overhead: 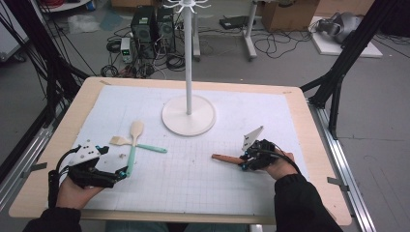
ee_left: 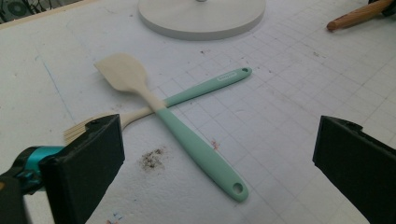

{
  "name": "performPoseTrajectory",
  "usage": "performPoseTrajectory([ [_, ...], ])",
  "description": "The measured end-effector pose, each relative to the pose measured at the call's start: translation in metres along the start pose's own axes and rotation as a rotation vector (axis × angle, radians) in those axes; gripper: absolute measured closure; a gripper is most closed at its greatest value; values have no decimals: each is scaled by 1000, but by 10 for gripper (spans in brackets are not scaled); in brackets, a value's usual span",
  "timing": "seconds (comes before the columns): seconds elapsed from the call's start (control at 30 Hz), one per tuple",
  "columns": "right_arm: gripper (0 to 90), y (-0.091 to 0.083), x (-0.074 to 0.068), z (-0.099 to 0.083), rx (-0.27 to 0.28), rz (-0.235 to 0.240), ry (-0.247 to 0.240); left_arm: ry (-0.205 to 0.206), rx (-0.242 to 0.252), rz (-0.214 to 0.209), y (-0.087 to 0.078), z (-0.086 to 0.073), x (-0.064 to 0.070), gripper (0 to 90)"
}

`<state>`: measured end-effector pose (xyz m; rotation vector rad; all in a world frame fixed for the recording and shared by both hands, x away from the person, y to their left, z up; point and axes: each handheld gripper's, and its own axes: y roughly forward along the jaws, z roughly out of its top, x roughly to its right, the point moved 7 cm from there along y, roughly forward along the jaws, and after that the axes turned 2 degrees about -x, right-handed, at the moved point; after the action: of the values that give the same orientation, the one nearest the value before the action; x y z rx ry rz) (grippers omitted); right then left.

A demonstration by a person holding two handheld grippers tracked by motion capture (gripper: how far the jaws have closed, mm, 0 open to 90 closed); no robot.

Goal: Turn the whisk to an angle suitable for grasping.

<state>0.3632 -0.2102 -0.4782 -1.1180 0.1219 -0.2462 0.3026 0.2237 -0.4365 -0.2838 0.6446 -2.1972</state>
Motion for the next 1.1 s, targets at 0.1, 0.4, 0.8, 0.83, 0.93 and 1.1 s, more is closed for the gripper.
performPoseTrajectory([
  [0.1, 700, -3, -3, 3, 21, 7, -8, 0, 0, 1, 0, 0, 0, 25],
  [0.4, 702, -13, -8, 11, 66, 0, -25, 0, 0, 1, 0, 0, 0, 25],
  [0.8, 702, -37, -16, 37, 163, 8, -49, 3, 2, 0, 0, 1, 0, 25],
  [0.83, 702, -39, -17, 40, 181, 12, -46, 2, 4, 0, 0, 1, 1, 25],
  [0.93, 702, -44, -20, 48, 223, 23, -45, 2, 4, 0, 0, 1, 1, 25],
  [1.1, 703, -55, -22, 60, 288, 25, -49, 4, 5, 1, 0, 1, 0, 25],
])
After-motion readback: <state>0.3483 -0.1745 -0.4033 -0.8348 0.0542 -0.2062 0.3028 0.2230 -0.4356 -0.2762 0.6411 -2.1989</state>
